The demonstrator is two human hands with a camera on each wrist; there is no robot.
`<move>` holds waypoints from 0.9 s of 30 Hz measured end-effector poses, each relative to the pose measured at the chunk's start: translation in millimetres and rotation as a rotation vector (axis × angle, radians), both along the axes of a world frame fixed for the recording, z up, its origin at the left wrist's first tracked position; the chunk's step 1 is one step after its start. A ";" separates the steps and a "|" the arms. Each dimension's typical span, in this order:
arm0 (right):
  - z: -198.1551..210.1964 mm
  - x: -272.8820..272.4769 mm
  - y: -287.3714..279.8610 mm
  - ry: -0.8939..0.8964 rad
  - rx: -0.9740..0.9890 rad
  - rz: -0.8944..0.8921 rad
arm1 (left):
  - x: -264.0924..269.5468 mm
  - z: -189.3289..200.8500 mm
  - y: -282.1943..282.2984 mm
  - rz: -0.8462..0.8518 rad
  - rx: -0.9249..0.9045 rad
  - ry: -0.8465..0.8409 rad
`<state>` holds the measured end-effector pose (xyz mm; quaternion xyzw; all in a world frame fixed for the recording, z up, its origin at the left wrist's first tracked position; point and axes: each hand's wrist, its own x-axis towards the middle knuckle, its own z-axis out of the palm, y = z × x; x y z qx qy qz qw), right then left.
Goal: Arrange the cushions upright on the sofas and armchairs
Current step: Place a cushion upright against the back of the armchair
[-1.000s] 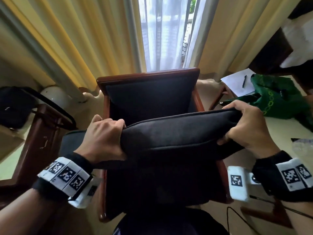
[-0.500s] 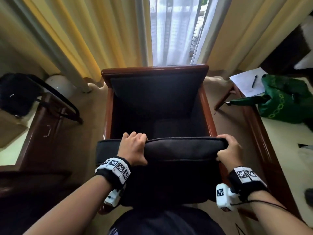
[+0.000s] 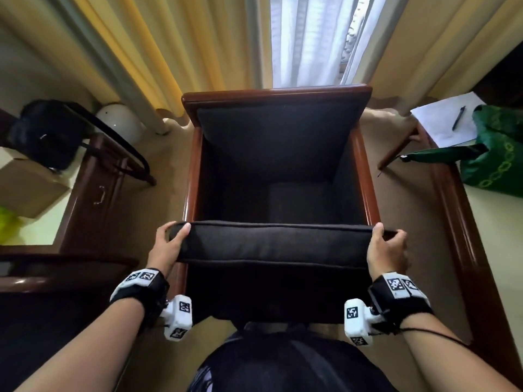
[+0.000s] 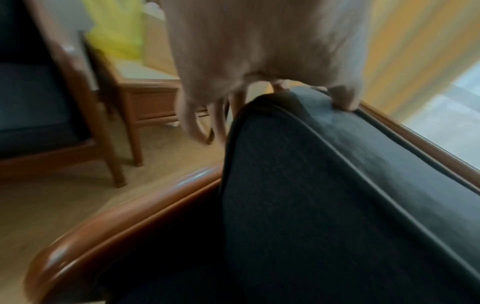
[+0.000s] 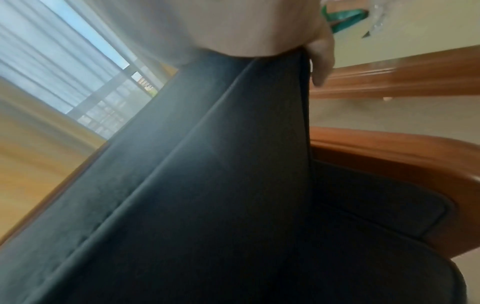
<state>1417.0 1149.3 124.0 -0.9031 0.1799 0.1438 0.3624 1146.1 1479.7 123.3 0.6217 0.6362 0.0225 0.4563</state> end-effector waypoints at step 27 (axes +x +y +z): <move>28.3 89.8 37.4 0.164 0.161 -0.321 | 75.7 6.9 56.6 0.368 -0.167 -0.121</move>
